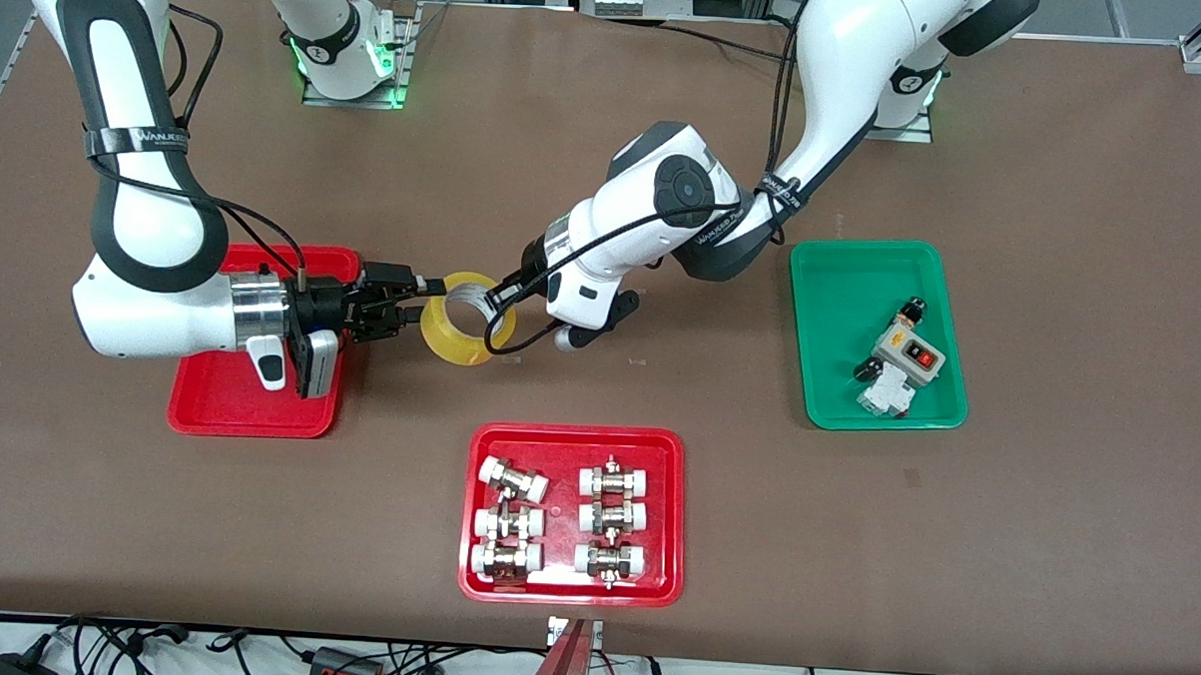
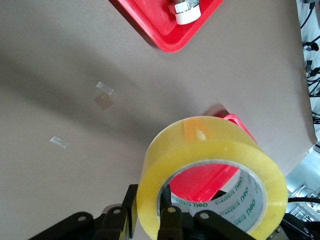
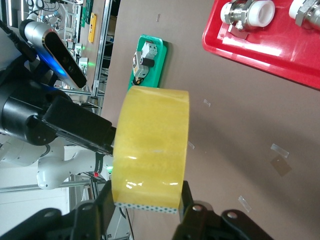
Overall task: Left arm passes tape to right arm into tray
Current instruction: 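Close the right gripper on the tape held by the left gripper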
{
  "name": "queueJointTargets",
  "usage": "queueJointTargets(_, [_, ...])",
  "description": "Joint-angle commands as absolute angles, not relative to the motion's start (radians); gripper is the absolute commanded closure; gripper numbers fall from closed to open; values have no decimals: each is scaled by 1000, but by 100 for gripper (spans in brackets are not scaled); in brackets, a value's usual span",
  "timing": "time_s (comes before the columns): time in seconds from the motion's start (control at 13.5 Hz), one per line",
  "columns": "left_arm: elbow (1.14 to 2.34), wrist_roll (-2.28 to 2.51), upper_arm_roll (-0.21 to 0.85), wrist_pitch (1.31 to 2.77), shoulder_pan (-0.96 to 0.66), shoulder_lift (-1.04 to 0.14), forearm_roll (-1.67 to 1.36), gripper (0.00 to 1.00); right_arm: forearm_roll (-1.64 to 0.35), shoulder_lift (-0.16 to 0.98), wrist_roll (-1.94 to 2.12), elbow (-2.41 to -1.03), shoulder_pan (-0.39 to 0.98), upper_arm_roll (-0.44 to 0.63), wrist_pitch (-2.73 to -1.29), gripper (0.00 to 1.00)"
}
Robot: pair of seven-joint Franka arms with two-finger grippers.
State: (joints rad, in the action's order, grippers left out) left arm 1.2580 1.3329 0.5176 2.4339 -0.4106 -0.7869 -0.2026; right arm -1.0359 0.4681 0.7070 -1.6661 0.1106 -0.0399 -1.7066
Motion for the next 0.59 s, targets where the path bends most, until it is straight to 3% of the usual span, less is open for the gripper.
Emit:
queueJointTargets(0.0, [1213,1342,512,2431,-428,-799,-213,99,-1045,480,726,-1640,109,-44,-1704,67])
queueJointTargets(0.22, [1215,1368,512,2430,-426,-799,-215,91,-1045,480,726,-1638,109,-44,-1704,71])
queueJointTargets(0.52, [1216,1506,512,2427,-419,-798,-212,58,-1046,482,759,-1638,109,-44,-1701,76])
